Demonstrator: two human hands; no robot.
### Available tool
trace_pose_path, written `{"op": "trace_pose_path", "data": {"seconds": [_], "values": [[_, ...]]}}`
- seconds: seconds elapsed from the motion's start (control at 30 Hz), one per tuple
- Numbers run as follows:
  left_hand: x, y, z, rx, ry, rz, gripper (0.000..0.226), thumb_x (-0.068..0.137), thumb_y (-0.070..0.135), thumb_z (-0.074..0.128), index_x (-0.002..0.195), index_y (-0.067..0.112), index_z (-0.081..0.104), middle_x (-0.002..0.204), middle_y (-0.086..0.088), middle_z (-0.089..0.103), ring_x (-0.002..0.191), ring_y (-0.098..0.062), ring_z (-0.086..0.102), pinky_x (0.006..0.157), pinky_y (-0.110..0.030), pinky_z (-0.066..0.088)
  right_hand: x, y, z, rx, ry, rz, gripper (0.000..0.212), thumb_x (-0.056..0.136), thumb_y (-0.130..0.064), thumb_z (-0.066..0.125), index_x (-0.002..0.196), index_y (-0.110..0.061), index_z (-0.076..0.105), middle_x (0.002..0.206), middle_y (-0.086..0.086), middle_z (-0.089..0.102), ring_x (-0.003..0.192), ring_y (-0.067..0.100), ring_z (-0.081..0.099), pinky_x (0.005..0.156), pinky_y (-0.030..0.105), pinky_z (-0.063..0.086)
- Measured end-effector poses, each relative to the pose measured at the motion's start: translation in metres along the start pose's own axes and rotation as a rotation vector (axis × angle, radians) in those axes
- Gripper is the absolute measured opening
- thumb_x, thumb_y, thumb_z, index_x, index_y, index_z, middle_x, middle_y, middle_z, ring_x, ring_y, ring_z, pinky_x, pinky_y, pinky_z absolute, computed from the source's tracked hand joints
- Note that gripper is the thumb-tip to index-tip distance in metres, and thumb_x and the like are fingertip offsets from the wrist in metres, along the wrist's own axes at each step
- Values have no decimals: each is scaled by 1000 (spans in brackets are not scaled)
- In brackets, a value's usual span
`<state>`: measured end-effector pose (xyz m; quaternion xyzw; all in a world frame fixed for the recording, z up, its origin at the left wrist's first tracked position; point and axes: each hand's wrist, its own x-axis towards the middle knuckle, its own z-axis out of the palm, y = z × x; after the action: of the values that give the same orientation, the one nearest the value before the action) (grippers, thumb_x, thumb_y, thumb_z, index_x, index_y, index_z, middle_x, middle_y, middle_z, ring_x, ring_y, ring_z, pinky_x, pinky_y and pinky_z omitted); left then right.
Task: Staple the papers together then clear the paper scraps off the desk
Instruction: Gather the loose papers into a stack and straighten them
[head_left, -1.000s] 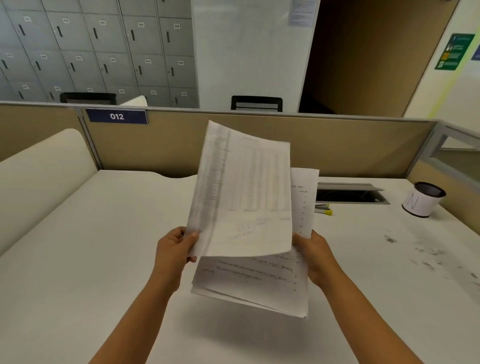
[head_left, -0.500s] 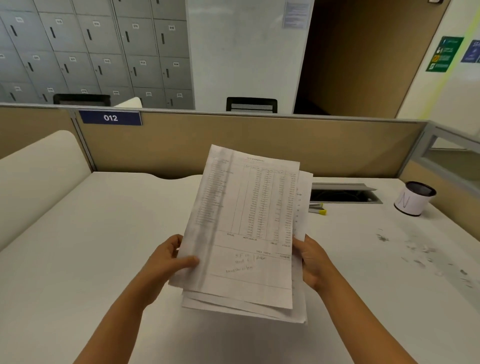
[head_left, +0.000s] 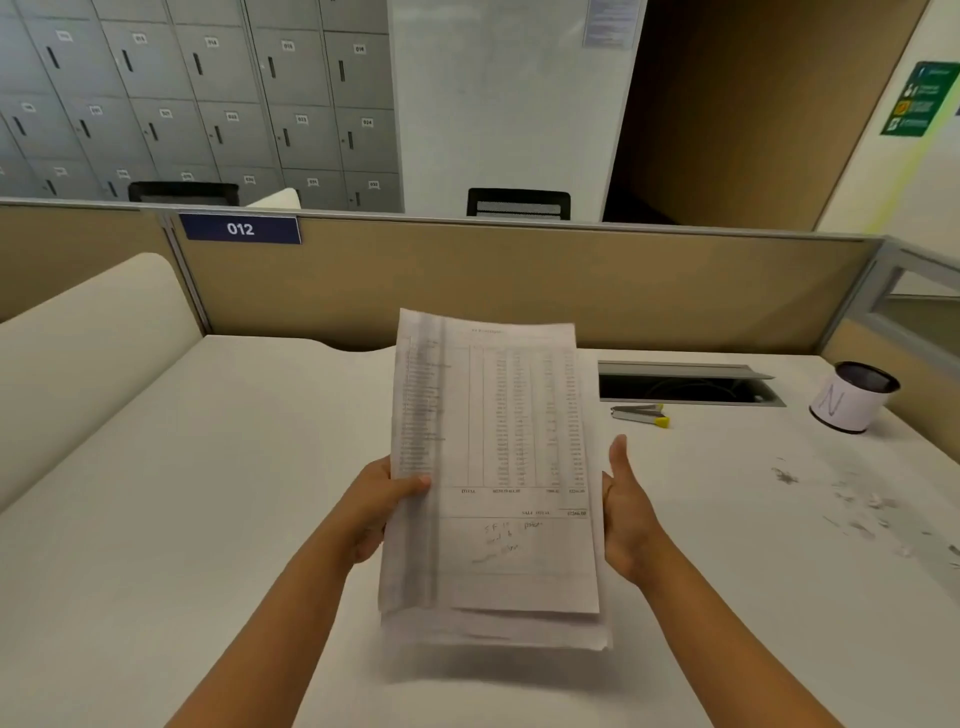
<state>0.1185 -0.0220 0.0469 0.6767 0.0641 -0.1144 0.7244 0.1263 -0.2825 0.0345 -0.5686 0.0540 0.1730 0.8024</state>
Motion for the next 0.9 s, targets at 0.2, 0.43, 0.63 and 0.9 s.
{"op": "trace_pose_path", "data": {"seconds": [0.2, 0.43, 0.63, 0.9], "values": [[-8, 14, 5, 88, 85, 234, 23, 89, 12, 56, 111, 12, 61, 108, -10, 66, 102, -27, 62, 87, -38, 53, 1, -15, 19, -327, 156, -256, 24, 86, -23, 63, 109, -24, 59, 114, 4, 67, 103, 21, 63, 88, 39, 54], [-8, 8, -10, 117, 112, 263, 53, 70, 32, 76, 114, 8, 61, 109, -11, 67, 101, -28, 63, 91, -45, 52, 2, -14, 35, -351, 178, -334, 20, 82, -21, 67, 100, -21, 59, 95, -3, 65, 89, 22, 61, 72, 28, 51], [-7, 8, -10, 85, 75, 286, 38, 73, 23, 74, 108, 13, 63, 104, -6, 69, 100, -26, 64, 84, -36, 55, 3, -12, 40, -358, 166, -341, 22, 79, -13, 70, 90, -29, 59, 93, -6, 64, 84, 14, 59, 60, 22, 49], [-14, 18, -2, 42, 98, 357, 23, 74, 21, 70, 96, 25, 63, 97, -1, 67, 94, -24, 63, 72, -29, 54, 1, -16, 41, -396, 136, -378, 25, 70, -28, 72, 90, -31, 56, 91, -5, 63, 83, 20, 60, 59, 23, 49]]}}
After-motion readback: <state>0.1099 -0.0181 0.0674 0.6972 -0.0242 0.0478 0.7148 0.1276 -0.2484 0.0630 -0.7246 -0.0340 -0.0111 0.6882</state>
